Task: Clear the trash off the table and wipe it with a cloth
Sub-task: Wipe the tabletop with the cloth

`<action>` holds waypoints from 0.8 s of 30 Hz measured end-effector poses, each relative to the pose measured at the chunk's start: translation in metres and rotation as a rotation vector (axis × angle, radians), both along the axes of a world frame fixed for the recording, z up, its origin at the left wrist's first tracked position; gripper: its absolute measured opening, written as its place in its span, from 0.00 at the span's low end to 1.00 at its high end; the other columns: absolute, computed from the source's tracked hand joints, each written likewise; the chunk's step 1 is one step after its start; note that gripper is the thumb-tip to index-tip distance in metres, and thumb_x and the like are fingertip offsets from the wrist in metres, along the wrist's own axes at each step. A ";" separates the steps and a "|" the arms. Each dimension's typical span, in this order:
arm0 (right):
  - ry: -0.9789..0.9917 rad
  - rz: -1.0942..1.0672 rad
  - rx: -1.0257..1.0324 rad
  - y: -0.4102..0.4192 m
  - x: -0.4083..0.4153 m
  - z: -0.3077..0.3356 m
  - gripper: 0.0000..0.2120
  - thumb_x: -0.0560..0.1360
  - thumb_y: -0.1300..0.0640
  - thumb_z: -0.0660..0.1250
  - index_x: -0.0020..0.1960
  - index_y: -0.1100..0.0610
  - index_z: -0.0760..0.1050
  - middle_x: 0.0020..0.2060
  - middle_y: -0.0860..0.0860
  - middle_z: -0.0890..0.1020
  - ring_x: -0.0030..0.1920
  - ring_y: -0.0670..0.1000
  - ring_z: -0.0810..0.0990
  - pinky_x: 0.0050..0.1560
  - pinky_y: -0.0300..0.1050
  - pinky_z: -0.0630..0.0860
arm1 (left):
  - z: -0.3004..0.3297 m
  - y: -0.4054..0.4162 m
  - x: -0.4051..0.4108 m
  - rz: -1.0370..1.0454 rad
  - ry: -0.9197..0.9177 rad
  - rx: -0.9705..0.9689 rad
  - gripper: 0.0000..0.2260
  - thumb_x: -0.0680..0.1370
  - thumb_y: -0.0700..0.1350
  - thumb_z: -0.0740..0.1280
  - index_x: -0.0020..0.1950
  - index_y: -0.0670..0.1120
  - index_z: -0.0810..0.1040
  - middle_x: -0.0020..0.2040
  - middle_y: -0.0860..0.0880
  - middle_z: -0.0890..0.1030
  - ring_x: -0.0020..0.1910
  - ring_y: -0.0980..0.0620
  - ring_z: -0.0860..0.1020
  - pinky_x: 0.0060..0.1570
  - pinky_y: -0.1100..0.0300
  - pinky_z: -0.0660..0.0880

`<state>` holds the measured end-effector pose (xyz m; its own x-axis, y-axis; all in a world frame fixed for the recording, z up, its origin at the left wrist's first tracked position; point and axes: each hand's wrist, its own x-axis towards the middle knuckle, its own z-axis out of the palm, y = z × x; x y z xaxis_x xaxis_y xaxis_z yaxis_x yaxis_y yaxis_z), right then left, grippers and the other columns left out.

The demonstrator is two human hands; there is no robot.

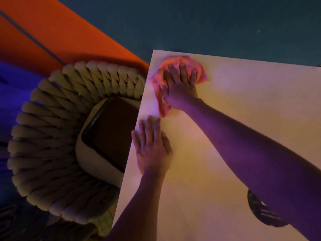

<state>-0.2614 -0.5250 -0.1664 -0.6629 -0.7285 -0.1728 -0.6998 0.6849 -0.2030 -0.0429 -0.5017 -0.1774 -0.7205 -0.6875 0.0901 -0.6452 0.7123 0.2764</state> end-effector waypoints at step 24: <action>0.006 -0.069 -0.022 0.003 -0.007 0.002 0.29 0.82 0.44 0.50 0.81 0.52 0.53 0.81 0.50 0.50 0.80 0.60 0.43 0.75 0.68 0.38 | 0.001 -0.009 -0.003 0.013 -0.022 -0.021 0.25 0.80 0.47 0.58 0.79 0.49 0.64 0.80 0.50 0.63 0.81 0.44 0.56 0.77 0.40 0.55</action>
